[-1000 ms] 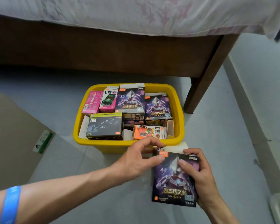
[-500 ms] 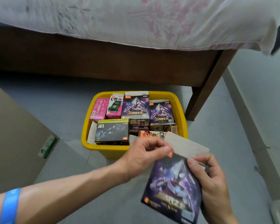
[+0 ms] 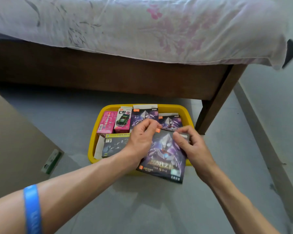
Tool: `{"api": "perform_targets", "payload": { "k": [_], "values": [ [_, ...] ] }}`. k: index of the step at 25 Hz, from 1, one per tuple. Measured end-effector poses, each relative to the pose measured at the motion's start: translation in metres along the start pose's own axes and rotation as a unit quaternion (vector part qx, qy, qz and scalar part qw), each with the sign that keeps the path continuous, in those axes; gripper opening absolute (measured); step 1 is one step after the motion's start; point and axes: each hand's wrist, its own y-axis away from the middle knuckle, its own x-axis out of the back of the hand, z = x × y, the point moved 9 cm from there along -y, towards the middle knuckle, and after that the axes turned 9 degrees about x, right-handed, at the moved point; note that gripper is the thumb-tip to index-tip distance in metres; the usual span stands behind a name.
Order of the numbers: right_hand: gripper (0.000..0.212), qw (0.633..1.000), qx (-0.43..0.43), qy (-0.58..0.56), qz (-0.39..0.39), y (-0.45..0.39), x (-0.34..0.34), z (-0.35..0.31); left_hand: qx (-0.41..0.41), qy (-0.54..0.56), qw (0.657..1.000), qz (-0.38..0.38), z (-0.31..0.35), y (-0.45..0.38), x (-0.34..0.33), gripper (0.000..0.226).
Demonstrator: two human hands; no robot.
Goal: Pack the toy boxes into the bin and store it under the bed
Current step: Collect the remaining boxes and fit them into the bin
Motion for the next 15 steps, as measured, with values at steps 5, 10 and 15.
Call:
{"api": "perform_targets", "payload": {
  "k": [5, 10, 15],
  "values": [
    [0.032, 0.989, 0.03, 0.146, 0.004, -0.044, 0.025, -0.005, 0.039, -0.054, 0.997, 0.032, -0.005, -0.039, 0.0, 0.037],
    [0.026, 0.945, 0.006, 0.325, -0.022, -0.125, 0.064, 0.0, -0.04, -0.588, 0.807, -0.039, -0.028, -0.088, -0.005, 0.071],
    [0.042, 0.813, 0.005, 0.573, -0.101, -0.148, 0.042, 0.057, -0.033, -0.623, 0.781, -0.036, -0.067, -0.091, 0.021, 0.088]
  ]
}}
